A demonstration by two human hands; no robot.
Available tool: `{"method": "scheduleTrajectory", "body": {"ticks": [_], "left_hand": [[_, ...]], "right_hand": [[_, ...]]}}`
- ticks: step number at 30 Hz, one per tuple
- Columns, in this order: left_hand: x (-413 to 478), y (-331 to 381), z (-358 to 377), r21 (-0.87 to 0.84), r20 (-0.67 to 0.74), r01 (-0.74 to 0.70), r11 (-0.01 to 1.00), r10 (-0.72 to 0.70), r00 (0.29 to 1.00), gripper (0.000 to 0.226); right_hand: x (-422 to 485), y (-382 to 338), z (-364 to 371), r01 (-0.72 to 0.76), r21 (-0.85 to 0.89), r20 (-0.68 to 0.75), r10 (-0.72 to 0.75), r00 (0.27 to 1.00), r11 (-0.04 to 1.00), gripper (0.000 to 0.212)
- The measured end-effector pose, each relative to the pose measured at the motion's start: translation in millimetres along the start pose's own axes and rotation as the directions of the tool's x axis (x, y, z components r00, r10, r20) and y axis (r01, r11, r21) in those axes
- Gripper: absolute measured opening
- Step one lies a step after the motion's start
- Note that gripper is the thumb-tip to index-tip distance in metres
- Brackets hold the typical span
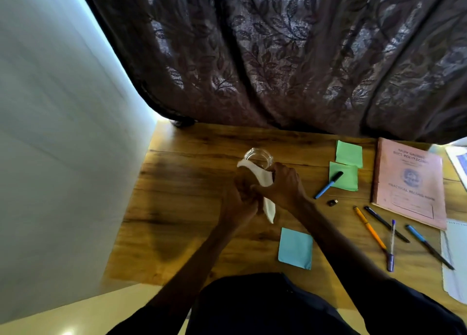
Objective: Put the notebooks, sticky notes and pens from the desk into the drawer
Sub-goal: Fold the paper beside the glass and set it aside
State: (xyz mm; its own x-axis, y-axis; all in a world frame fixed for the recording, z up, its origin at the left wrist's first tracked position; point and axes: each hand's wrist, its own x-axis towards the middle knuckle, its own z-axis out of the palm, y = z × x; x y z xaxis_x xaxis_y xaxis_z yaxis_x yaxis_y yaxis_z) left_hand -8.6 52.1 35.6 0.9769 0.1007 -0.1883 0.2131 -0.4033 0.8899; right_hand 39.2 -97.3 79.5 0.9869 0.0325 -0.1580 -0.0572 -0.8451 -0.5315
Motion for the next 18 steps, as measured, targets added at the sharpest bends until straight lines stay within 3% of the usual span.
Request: {"method": "scheduleTrajectory", "body": {"ticks": [4,7,10,15,18], "left_hand": [[0.4,0.2,-21.4,0.031,0.082,-0.061,0.998,0.058,0.995,0.067],[9.8,-7.1,-44.2,0.049,0.025,-0.153,0.987,0.152,0.988,0.073],[25.2,-17.2,-71.1,0.093,-0.075,-0.197,0.976,0.204,0.976,0.067],[46.0,-30.6,-102.5,0.141,-0.194,-0.198,0.97,0.224,0.955,0.036],[62.3,-41.3,-120.9,0.159,-0.296,-0.173,0.972,0.214,0.931,0.045]], "right_hand": [[9.1,-41.5,12.7,-0.049,0.142,-0.06,0.058,0.997,0.989,0.076],[24.0,-68.3,29.5,-0.079,0.16,-0.049,0.088,0.995,0.984,0.075],[35.1,-93.2,39.2,-0.142,0.324,0.155,0.096,0.983,0.935,0.069],[61.9,-124.3,62.7,-0.189,0.452,0.269,0.069,0.961,0.872,0.056],[79.5,-132.6,82.9,-0.351,0.581,0.451,0.069,0.89,0.734,0.053]]}}
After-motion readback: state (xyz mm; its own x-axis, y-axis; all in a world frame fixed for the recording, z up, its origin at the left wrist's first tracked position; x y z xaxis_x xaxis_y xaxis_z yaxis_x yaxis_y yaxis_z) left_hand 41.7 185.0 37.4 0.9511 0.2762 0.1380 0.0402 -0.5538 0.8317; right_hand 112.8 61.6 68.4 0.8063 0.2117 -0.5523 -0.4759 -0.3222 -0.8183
